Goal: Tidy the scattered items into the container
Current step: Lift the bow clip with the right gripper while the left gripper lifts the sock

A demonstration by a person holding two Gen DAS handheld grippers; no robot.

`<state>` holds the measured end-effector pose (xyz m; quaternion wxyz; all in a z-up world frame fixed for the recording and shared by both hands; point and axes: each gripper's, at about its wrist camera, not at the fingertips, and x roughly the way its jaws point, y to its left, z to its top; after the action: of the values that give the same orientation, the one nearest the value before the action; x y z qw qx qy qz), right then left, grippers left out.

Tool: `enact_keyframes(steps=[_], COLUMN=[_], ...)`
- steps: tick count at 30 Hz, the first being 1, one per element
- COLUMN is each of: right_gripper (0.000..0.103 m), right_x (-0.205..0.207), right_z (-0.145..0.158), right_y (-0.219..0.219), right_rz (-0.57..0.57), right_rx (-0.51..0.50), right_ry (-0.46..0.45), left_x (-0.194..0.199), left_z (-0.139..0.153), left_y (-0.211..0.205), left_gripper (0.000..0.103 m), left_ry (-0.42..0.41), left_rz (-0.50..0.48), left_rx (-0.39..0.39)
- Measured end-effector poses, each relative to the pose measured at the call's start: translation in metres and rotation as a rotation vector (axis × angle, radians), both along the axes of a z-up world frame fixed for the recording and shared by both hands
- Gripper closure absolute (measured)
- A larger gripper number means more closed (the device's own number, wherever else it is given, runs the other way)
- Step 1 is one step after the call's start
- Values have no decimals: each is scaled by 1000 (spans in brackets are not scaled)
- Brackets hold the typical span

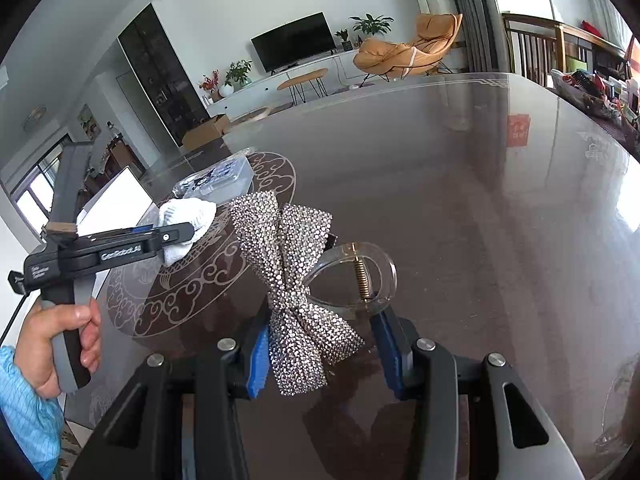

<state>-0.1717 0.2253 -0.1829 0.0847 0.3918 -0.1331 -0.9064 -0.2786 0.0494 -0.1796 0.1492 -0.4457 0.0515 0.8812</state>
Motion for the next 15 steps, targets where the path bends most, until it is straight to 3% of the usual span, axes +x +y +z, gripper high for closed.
enact_keyframes(steps=[6,10,15], right_gripper=[57,57,57], right_x=[10,26,39], right_z=[9,18,16], right_y=[-5,-20,-55], right_rz=[46,97,165], right_rx=[-11,0,21], right_ry=[-15,-19,-33], left_x=[78,116,132], left_z=[3,8,2], left_y=[-14,-20,-28], left_gripper=[59,59,59], left_ry=[-10,10,-12], left_rz=[63,80,122], left_rx=[100,84,79])
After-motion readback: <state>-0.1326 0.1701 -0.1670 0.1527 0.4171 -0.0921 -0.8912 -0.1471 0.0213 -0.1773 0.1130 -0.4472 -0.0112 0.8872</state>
